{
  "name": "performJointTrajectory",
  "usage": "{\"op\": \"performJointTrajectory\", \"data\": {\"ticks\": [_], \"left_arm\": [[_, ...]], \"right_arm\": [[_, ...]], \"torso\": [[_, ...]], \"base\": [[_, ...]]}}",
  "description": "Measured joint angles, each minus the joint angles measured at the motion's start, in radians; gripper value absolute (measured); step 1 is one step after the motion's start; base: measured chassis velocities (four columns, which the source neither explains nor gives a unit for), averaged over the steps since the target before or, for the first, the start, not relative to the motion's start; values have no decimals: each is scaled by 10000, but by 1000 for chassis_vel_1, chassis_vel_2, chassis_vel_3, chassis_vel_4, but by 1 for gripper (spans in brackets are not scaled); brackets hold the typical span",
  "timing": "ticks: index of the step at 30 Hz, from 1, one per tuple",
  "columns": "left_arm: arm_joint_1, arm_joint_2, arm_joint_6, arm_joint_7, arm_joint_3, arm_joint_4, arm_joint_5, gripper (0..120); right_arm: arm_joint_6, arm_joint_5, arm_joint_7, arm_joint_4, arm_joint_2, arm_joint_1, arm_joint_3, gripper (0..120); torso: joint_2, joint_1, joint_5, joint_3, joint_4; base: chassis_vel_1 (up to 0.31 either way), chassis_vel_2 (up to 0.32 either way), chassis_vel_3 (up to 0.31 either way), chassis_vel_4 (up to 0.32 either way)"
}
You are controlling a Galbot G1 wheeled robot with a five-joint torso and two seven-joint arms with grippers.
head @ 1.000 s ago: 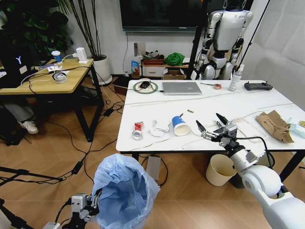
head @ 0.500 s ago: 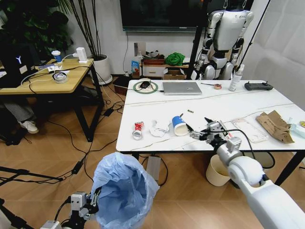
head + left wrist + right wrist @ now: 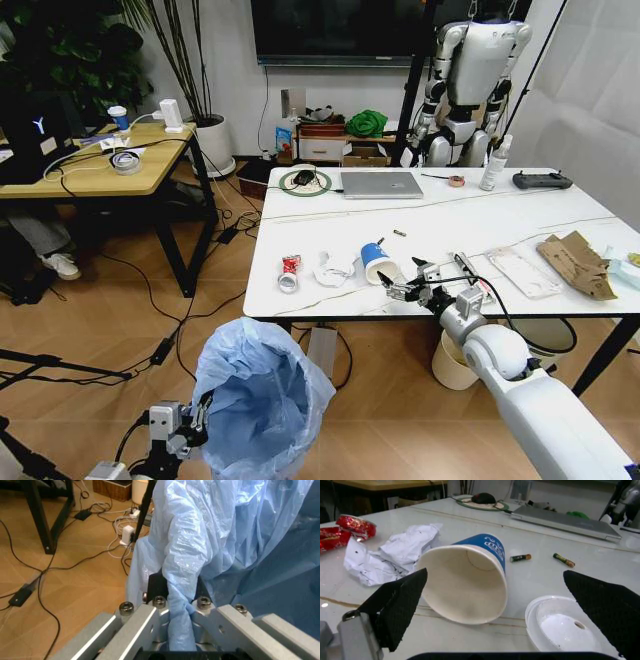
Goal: Pick up the trash bin and place the trash from the table into it.
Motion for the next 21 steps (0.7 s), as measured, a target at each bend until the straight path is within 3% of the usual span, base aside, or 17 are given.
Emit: {"op": "performJointTrajectory", "data": {"ticks": [14,17,21], "left_arm": [[15,-99,2,-12,-6,-20,1,0],[8,-107,3,-13,-2,-19,3,0],[-2,-117,3,-13,9,-16,7,0]], "right_arm": [[85,-113,-2,-1029,436,688,-167,100],[106,-149,0,-1112,465,756,-184,95],[109,-154,18,-1225,479,817,-202,79]], "torso": [[-1,-1,-1,-1,1],[-1,0,-1,-1,2],[-1,-1,-1,-1,1]], "base": [[0,0,0,0],[0,0,0,0],[0,0,0,0]]}}
